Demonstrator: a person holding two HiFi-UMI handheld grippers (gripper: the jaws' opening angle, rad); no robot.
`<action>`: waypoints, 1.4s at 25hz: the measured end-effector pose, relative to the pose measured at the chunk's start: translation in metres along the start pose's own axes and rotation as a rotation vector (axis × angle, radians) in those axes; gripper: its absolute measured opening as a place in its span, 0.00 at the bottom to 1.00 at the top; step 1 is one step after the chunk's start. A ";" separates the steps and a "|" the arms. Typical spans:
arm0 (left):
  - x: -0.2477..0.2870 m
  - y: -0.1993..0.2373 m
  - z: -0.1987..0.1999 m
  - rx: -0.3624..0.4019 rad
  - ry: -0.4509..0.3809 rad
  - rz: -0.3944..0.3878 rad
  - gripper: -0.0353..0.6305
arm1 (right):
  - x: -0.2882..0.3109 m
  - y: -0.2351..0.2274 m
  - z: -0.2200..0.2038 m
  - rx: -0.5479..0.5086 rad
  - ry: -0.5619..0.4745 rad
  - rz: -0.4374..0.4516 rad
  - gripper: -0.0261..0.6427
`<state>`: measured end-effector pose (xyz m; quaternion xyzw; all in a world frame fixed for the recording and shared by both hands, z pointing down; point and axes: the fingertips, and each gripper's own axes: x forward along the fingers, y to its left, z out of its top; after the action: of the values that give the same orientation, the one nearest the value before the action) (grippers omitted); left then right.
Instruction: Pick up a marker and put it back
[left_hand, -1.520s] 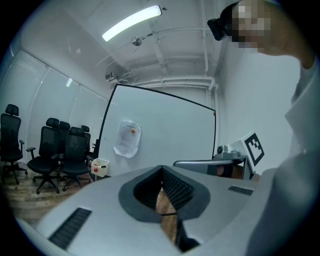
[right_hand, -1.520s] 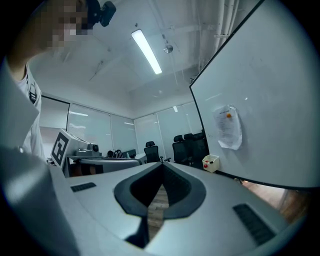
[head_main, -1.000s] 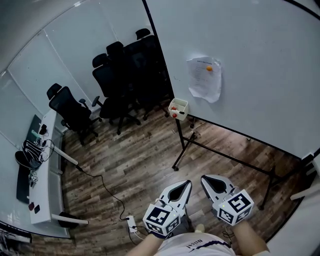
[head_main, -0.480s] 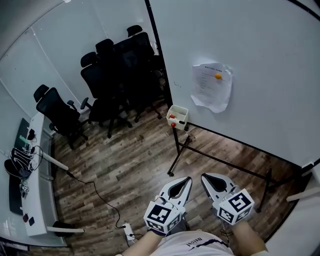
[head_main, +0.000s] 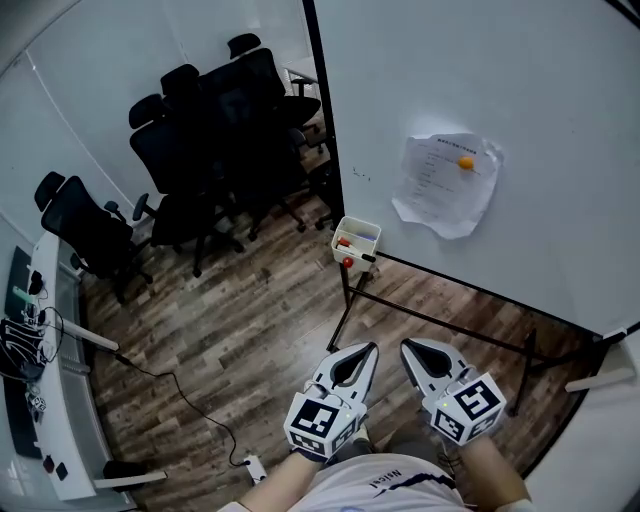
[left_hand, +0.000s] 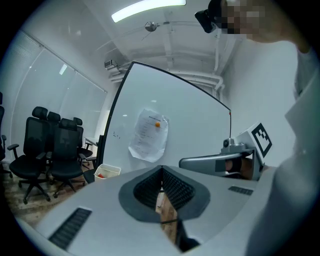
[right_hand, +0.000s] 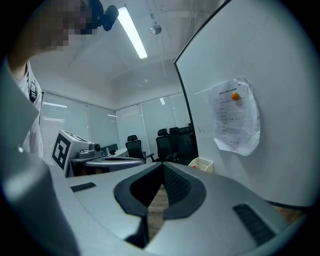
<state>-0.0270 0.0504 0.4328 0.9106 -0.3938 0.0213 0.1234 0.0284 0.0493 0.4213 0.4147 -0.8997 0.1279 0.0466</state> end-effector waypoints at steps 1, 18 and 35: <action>0.004 0.008 -0.001 0.006 0.007 0.001 0.07 | 0.006 -0.003 0.000 -0.001 0.006 -0.005 0.06; 0.134 0.113 -0.013 0.038 0.113 0.097 0.07 | 0.136 -0.122 -0.002 -0.115 0.092 0.042 0.06; 0.164 0.182 -0.036 -0.072 0.169 0.197 0.07 | 0.230 -0.171 -0.112 -0.267 0.353 0.058 0.18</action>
<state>-0.0439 -0.1775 0.5281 0.8575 -0.4701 0.0957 0.1859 0.0052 -0.1960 0.6059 0.3498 -0.8982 0.0797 0.2542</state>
